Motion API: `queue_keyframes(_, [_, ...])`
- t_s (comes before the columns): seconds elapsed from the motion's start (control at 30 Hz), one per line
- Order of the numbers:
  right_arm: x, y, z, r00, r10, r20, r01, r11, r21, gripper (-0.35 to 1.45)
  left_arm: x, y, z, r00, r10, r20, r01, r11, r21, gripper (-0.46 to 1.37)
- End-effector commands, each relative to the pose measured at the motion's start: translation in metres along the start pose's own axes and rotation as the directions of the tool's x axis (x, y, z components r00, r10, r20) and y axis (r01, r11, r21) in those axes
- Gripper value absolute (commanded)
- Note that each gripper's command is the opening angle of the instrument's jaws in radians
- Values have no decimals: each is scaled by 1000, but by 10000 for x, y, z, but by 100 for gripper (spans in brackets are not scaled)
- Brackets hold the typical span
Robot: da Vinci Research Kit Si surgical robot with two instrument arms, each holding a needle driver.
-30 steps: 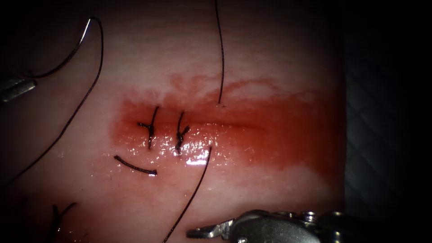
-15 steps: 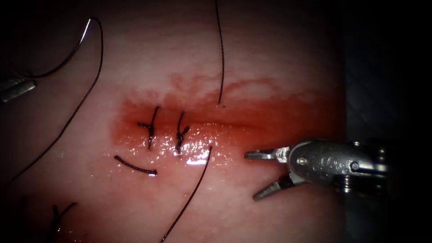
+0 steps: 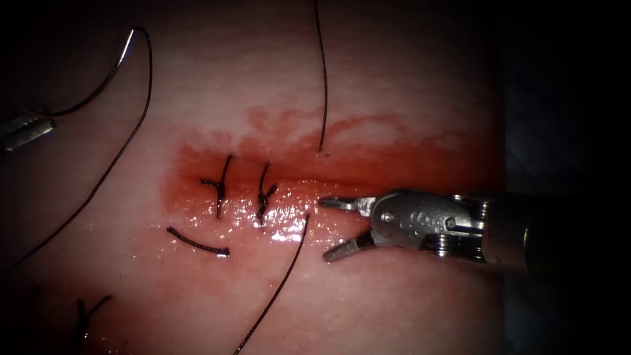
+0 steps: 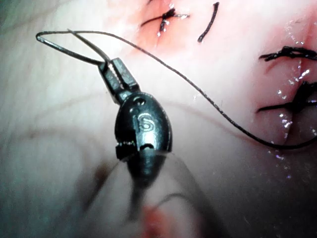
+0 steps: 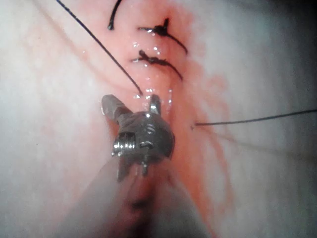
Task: Wound Closure
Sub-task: Pull the suture through the tissue with the right needle driver until a short bit remains atop the cut
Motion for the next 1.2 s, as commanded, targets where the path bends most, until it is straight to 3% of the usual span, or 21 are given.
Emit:
queue_keyframes(0.03, [-1, 1, 3, 1000, 1, 1, -1, 1000, 1, 126, 0, 1, 1, 1000, 0, -2, 0, 1000, -8, -35])
queue_keyframes(0.27, [-4, 7, 9, 1000, 2, 2, -2, 1000, -6, 122, 1, 3, 0, 1000, 1, -2, -1, 1000, -13, -35])
queue_keyframes(0.37, [-3, 8, 11, 1000, 3, 0, -3, 1000, -9, 109, 1, 3, 0, 1000, 1, -1, -1, 1000, -12, -35])
queue_keyframes(0.4, [-3, 8, 12, 1000, 3, -7, -3, 1000, -5, 97, 1, 3, 0, 1000, 1, -1, -1, 1000, -12, -35])
queue_keyframes(0.43, [-3, 8, 13, 1000, 4, -13, -3, 1000, 12, 59, 1, 4, 0, 1000, 1, -1, -1, 1000, -12, -35])
queue_keyframes(0.5, [-2, 7, 13, 1000, 4, -25, -3, 999, 53, -35, 1, 4, 0, 1000, 1, -3, -1, 1000, -14, -35])
queue_keyframes(0.63, [-1, 6, 16, 1000, 4, -28, -2, 998, 68, -35, 1, 4, 0, 1000, 1, -3, -1, 1000, -14, -35])
queue_keyframes(0.73, [4, 0, 20, 1000, 1, -12, 1, 992, 124, -35, 1, 3, 0, 1000, 1, -3, -1, 1000, -15, -35])
queue_keyframes(0.97, [5, -16, 10, 1000, -18, 21, 14, 984, 178, -35, 1, 4, 0, 1000, 1, -3, -1, 1000, -15, -35])
queue_keyframes(1.1, [9, -39, 1, 998, -37, 47, 24, 968, 248, -35, 1, 4, 1, 1000, 1, -3, -1, 1000, -14, -35])
queue_keyframes(1.2, [22, -66, -6, 997, -67, 47, 49, 947, 317, -35, 1, 4, 1, 1000, 1, -3, -1, 1000, -14, -35])
